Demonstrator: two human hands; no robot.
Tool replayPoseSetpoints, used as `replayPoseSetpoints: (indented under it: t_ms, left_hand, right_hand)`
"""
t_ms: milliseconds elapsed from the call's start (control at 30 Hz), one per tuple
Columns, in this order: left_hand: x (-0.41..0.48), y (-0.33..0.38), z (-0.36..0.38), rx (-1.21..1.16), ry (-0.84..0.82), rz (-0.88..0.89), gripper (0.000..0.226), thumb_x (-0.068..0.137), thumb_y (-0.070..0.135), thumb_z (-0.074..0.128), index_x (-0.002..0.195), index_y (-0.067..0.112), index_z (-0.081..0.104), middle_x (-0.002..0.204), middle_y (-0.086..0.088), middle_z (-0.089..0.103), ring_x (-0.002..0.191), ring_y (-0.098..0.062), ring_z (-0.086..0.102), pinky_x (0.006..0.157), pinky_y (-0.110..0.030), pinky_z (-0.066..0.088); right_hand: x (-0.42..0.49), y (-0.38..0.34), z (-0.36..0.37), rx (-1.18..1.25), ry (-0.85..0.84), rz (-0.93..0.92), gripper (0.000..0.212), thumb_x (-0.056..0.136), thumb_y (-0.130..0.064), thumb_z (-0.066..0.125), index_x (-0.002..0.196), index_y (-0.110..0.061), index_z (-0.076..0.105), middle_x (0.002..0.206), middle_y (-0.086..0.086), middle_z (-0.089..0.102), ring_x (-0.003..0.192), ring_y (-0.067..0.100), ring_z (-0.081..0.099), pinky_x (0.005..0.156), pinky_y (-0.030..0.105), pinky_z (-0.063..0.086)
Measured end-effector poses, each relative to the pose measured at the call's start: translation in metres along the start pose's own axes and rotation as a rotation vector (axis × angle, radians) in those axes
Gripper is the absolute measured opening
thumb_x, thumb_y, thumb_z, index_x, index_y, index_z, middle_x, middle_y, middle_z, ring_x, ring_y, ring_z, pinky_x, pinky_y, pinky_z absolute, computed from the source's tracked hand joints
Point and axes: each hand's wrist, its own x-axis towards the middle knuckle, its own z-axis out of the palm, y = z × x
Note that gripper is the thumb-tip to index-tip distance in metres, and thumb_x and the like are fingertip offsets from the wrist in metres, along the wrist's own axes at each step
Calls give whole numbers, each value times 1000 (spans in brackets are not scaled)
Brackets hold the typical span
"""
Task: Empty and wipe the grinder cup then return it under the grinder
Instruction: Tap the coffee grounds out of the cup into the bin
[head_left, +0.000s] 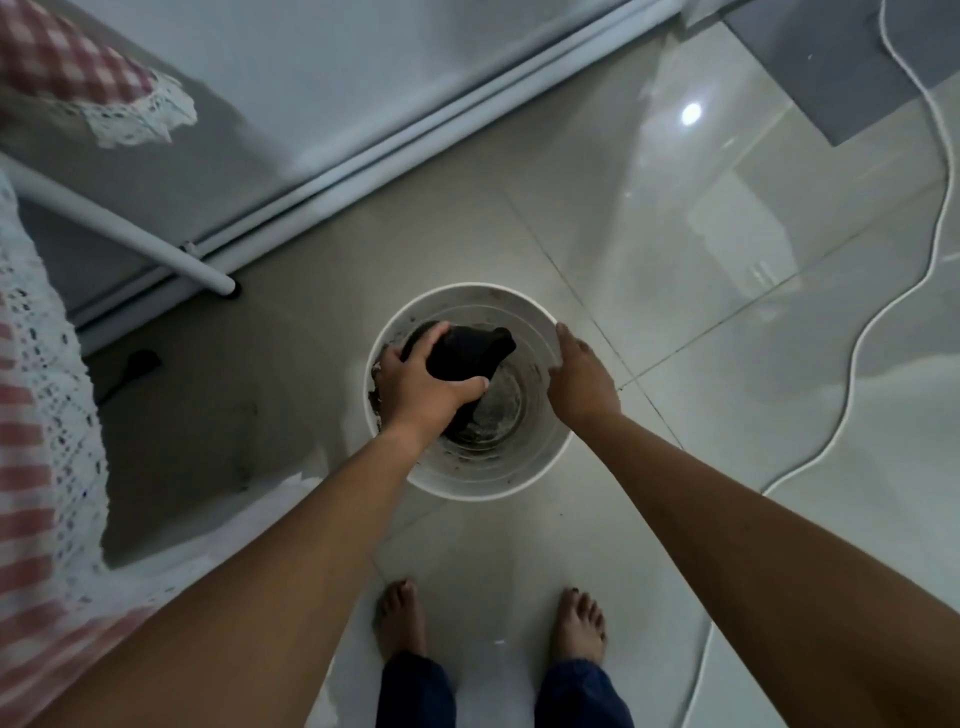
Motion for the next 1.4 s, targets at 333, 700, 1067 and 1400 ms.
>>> replayPoseSetpoints:
  t_ms: [333, 700, 1067, 1400]
  left_hand:
    - [-22, -11, 26, 531, 313, 407, 84, 62, 39, 86, 139, 37, 53, 148, -19, 34, 129, -43, 35, 99, -57, 47]
    - [-17, -30, 30, 888, 536, 844, 85, 65, 37, 82, 143, 35, 49, 143, -14, 25, 129, -37, 30, 106, -59, 36]
    - [-20, -19, 22, 845, 490, 752, 91, 60, 36, 88, 143, 33, 49, 143, -14, 24, 131, -39, 31, 107, -58, 39]
    - [-64, 71, -50, -363, -158, -76, 59, 74, 23, 85, 128, 33, 62, 127, 2, 62, 104, -14, 63, 77, -30, 54]
  right_hand:
    - [1, 23, -3, 155, -6, 73, 71, 94, -1, 44, 147, -45, 31, 121, 9, 67, 84, 21, 65, 71, 31, 53]
    - [-1, 31, 5, 250, 34, 87, 67, 95, -4, 44, 146, -46, 34, 122, 7, 66, 79, 17, 64, 65, 29, 51]
    - [-1, 30, 4, 268, 39, 87, 66, 94, -1, 45, 145, -42, 38, 129, 6, 64, 85, 17, 63, 68, 28, 51]
    - [-69, -34, -96, 758, -203, -70, 59, 89, -18, 70, 144, -20, 46, 140, 9, 55, 126, 22, 54, 105, 35, 44]
